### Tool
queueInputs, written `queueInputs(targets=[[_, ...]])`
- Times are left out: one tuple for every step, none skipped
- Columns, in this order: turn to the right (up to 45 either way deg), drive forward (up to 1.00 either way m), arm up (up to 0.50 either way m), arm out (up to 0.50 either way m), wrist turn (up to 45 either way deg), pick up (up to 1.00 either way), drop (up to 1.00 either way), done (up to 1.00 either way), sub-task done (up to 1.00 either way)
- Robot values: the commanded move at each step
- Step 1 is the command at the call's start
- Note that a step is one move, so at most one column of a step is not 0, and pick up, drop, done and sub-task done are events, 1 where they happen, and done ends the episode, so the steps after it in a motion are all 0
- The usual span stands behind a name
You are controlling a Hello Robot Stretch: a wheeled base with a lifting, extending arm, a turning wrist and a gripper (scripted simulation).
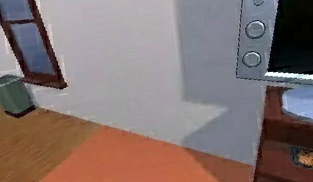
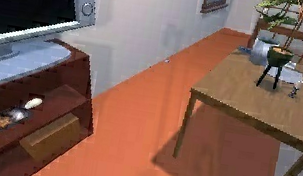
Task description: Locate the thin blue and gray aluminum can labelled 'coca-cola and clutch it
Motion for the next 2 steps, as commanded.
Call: queueInputs(targets=[[30.0, 0.0, 0.0, 0.0, 0.0, 0.0, 0.0, 0.0, 0.0], [0.0, 0.1, 0.0, 0.0, 0.0, 0.0, 0.0, 0.0, 0.0]])
